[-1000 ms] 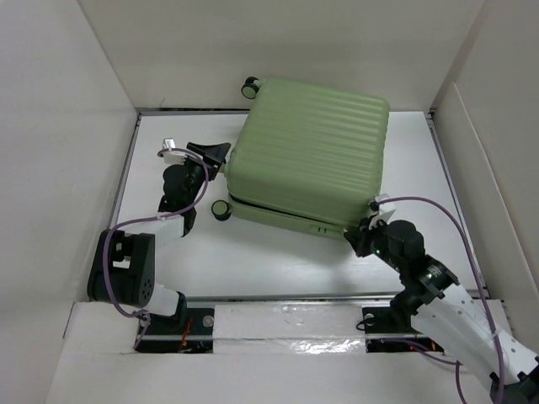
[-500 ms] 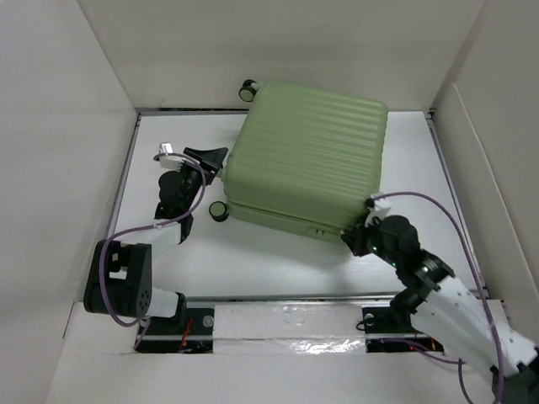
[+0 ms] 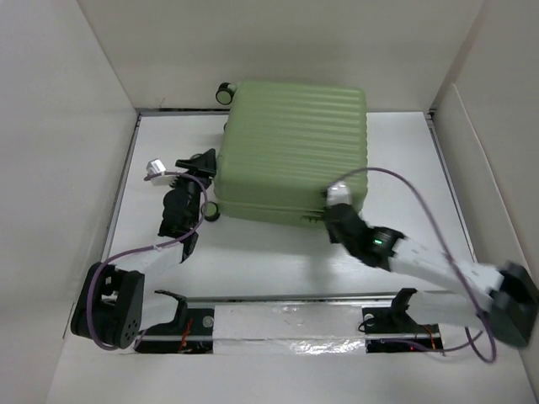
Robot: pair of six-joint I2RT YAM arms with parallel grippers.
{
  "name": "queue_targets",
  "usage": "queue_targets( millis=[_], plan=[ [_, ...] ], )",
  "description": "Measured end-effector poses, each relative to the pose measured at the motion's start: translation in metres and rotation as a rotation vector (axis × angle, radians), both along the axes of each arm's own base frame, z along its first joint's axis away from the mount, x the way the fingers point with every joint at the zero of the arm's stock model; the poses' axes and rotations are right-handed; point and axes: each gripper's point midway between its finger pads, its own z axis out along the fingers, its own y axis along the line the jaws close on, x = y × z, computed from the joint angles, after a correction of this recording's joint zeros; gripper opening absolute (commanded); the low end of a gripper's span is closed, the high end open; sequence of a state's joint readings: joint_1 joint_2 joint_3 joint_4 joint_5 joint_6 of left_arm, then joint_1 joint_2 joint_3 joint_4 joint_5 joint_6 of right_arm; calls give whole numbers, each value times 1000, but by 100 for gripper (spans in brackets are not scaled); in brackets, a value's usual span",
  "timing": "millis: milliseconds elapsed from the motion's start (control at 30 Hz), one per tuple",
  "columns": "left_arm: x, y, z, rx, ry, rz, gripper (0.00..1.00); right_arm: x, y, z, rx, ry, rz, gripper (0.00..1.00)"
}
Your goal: Pack the luggage
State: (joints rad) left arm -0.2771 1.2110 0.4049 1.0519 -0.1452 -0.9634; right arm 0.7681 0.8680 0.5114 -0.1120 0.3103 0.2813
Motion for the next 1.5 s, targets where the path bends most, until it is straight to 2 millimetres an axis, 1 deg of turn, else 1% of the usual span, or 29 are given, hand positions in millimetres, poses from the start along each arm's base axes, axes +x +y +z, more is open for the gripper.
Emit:
queue_targets(
  millis=[67,100,133,167,200,267,400,467,533,633,700,733,767,800,833,867,900,933,967,1000,1033,1133,1167,1200,1233,1300,1367,1433,1500],
  plan=[
    [1,12,13,-17,-47,88,0,2,23,-13,-317,55,-8,0],
    [1,17,20,-40,-67,117,0,6,38,-18,-379,42,-6,0],
    [1,25,29,-70,-93,164,0,8,53,-21,-366,14,0,0],
    [0,34,32,-63,-101,209,0,11,74,-15,-236,-20,30,0],
    [-1,39,31,-51,-94,233,0,9,64,-21,-187,-16,32,0],
    [-5,37,24,-42,-75,230,0,13,44,-11,-9,-16,42,0],
    [-18,5,12,-31,-53,106,0,13,8,2,112,-35,19,0],
    [-21,-3,11,-35,-55,71,0,13,2,-1,99,-24,6,0],
    [-22,-3,12,-42,-62,65,0,13,7,-7,85,-13,16,0],
    [-20,2,15,-59,-85,94,0,11,38,-22,-69,30,32,0],
    [-18,15,19,-25,-106,162,0,13,74,-20,-230,38,48,0],
    [-20,9,18,-11,-110,127,0,10,100,-19,-219,29,100,0],
    [-25,-8,13,6,-101,56,0,4,123,-15,-165,15,162,0],
    [-30,-23,8,21,-89,-5,0,4,135,-6,-69,-9,201,0],
    [-40,-46,-3,45,-67,-105,0,3,130,5,20,-19,234,0],
    [-45,-52,-2,52,-80,-133,0,6,103,17,97,-42,220,0],
    [-48,-53,-2,59,-82,-147,0,13,60,30,163,-78,154,0],
    [-48,-53,-4,64,-80,-153,0,19,35,41,225,-113,102,0],
    [-48,-54,-7,71,-73,-163,0,34,-9,63,297,-204,-22,0],
    [-49,-55,-9,74,-69,-172,0,38,-14,82,342,-257,-38,0],
    [-50,-57,-10,74,-71,-182,0,34,7,92,363,-262,25,0],
    [-54,-60,-9,76,-76,-205,0,-5,125,107,348,-177,325,0],
    [-55,-60,-9,79,-74,-212,0,-15,149,105,342,-159,396,0],
    [-58,-61,-10,86,-69,-220,0,-21,155,98,339,-145,426,0],
    [-61,-61,-12,91,-61,-226,0,-20,144,87,335,-140,412,0],
    [-67,-60,-14,106,-46,-232,0,-8,97,62,310,-131,315,0],
    [-73,-58,-17,126,-32,-237,0,0,54,51,303,-146,204,0],
    [-80,-56,-25,163,-16,-250,0,1,38,55,310,-171,174,0],
    [-90,-57,-38,210,0,-284,0,1,37,64,324,-197,190,0]
  ],
)
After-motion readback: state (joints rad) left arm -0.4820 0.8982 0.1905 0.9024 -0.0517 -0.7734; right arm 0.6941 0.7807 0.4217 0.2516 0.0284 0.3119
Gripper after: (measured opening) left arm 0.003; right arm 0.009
